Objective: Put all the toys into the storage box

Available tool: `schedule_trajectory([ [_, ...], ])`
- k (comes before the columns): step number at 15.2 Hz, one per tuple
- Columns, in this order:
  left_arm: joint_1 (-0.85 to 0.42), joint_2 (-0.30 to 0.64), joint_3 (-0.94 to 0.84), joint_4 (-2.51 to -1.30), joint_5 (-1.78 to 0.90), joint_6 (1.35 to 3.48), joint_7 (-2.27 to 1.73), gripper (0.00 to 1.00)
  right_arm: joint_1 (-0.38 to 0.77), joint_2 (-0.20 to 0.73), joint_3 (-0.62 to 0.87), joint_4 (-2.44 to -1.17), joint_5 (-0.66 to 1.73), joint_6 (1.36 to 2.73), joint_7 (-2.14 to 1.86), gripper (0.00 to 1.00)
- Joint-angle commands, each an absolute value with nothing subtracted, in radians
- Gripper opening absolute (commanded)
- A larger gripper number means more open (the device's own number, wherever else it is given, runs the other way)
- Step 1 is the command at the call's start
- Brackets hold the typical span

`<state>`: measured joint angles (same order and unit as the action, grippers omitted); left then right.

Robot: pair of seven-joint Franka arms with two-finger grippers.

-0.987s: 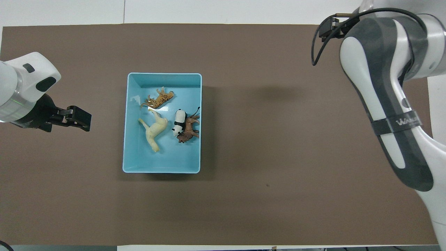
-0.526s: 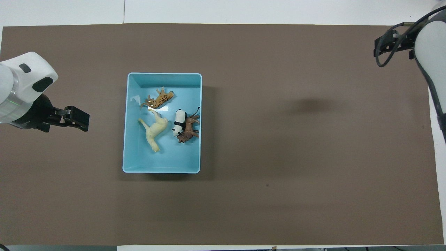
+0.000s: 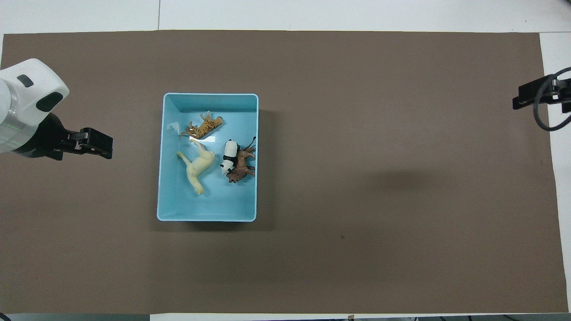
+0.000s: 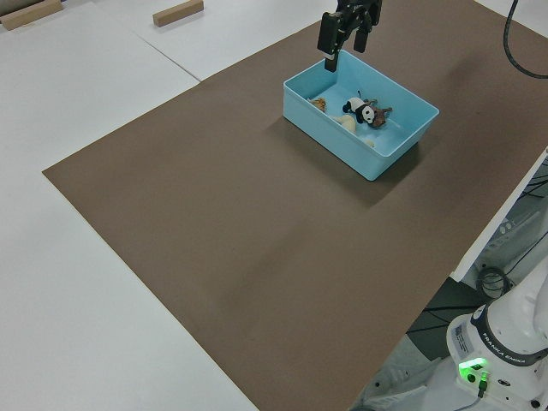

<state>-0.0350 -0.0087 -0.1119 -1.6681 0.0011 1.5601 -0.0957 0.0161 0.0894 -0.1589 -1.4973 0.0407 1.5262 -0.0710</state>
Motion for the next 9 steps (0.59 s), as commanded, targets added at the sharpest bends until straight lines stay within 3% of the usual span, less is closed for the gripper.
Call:
schedule_trajectory([
  [1,-0.043,-0.037,-0.100,-1.683,-0.015,1.577,-0.089,1.00,-0.018,0.092,-0.141,-1.467,0.005,1.450,-0.109,1.00],
  [9,-0.035,-0.043,-0.103,-1.687,-0.014,1.572,-0.089,1.00,-0.017,0.087,-0.133,-1.471,-0.049,1.477,-0.144,1.00],
])
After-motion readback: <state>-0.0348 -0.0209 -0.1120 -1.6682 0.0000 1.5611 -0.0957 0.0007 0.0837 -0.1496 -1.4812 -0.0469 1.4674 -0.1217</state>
